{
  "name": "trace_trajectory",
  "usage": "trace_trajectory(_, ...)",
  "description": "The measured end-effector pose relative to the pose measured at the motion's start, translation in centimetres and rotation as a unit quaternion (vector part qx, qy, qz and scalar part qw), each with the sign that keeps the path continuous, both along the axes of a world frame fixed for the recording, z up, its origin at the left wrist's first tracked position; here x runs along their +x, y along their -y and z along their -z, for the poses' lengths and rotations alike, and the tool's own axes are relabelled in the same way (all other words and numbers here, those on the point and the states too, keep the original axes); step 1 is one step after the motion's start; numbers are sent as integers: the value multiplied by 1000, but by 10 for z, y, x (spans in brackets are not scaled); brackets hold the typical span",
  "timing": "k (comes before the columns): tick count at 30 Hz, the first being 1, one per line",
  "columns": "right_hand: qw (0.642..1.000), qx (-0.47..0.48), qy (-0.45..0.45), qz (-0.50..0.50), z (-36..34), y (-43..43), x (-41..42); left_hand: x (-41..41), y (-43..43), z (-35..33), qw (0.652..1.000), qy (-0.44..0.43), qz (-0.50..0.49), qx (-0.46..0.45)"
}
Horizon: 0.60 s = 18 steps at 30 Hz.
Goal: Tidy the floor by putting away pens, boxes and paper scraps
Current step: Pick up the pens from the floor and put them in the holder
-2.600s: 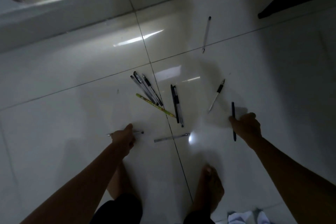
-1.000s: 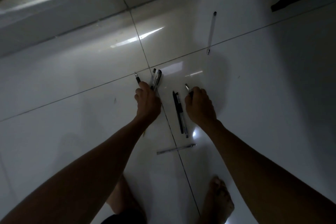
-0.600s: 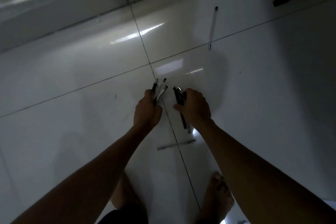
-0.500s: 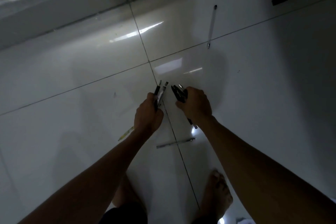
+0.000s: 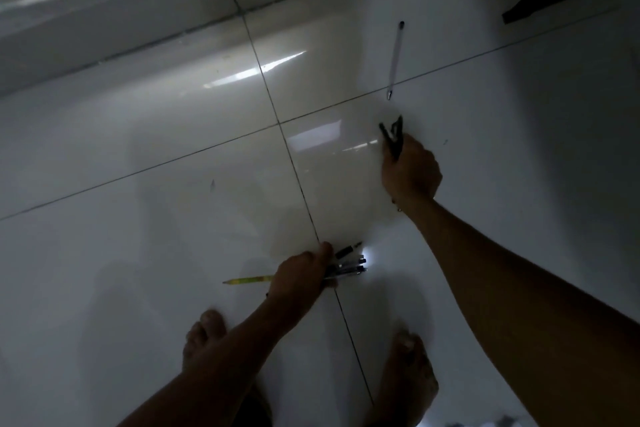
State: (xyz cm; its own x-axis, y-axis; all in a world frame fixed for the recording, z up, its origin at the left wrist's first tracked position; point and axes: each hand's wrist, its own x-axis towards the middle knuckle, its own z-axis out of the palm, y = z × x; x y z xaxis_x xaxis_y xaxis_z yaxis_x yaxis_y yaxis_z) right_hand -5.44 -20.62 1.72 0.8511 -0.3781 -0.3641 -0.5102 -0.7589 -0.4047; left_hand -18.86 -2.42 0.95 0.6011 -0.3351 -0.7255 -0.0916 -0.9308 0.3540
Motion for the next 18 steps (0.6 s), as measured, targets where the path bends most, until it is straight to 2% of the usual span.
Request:
trace_trajectory(3, 998, -1, 15, 59, -3, 12, 37, -4, 2, -3, 996, 7, 92, 12)
trace_trajectory(6, 993, 36, 15, 108, -6, 18, 73, -5, -1, -7, 996, 5, 88, 16)
trace_trajectory(12, 985, 122, 14, 119, 7, 16, 126, 27, -4, -15, 999, 3, -49, -24)
trace_trajectory(15, 989, 109, -24, 99, 15, 12, 138, 56, 0, -17, 986, 1, -149, -76)
trace_trajectory(18, 994, 68, -59, 68, 20, 10, 142, 84, 3, -18, 954, -19, -268, -132)
